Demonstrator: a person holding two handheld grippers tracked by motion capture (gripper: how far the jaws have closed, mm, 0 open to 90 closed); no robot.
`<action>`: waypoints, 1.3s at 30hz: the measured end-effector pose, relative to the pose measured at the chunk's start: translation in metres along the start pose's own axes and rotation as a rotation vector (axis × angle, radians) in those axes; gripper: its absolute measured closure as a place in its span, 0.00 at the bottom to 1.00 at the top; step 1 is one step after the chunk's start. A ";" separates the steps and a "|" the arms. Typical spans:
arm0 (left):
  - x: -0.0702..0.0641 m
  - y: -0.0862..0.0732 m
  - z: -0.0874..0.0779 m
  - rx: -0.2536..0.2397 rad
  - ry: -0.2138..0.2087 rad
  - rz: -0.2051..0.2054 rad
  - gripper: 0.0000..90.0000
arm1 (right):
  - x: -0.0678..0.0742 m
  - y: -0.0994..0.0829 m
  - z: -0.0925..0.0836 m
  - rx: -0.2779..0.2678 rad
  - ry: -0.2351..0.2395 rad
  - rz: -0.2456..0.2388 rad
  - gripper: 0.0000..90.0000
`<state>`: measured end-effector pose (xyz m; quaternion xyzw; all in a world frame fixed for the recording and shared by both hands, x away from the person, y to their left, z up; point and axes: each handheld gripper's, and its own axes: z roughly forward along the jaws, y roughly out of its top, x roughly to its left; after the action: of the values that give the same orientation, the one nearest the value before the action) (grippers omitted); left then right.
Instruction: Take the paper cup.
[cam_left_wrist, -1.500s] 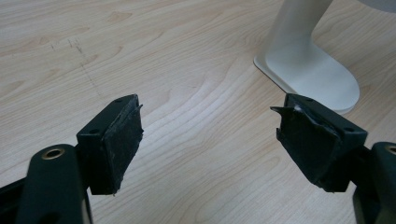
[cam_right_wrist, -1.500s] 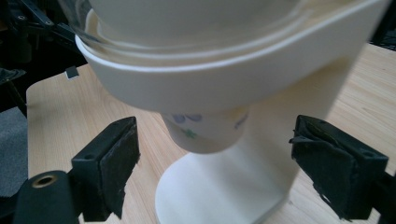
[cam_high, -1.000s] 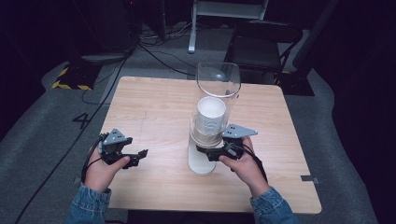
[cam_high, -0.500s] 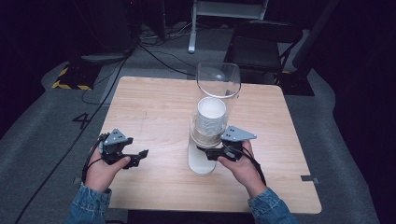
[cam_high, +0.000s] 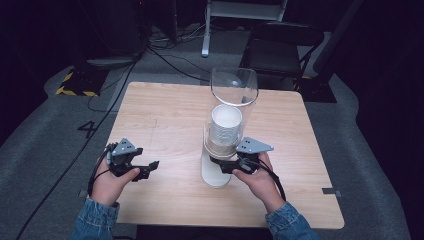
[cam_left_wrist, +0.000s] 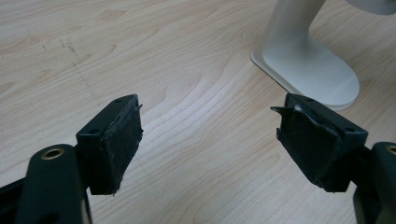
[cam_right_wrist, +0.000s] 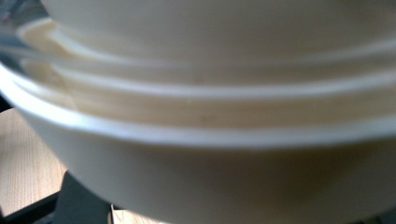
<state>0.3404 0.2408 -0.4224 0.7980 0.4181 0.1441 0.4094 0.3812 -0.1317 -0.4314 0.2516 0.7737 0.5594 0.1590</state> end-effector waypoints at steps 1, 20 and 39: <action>0.000 0.000 0.000 0.000 -0.003 0.000 0.24 | 0.000 -0.001 0.000 -0.005 0.000 0.001 0.35; 0.001 -0.001 0.000 -0.005 -0.011 -0.006 0.24 | 0.001 -0.007 -0.001 -0.010 0.014 0.043 0.36; 0.002 0.000 -0.001 -0.010 -0.020 -0.010 0.24 | -0.002 -0.010 0.001 -0.035 0.016 0.000 0.36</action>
<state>0.3407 0.2428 -0.4224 0.7953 0.4174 0.1363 0.4181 0.3812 -0.1347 -0.4412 0.2444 0.7649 0.5749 0.1570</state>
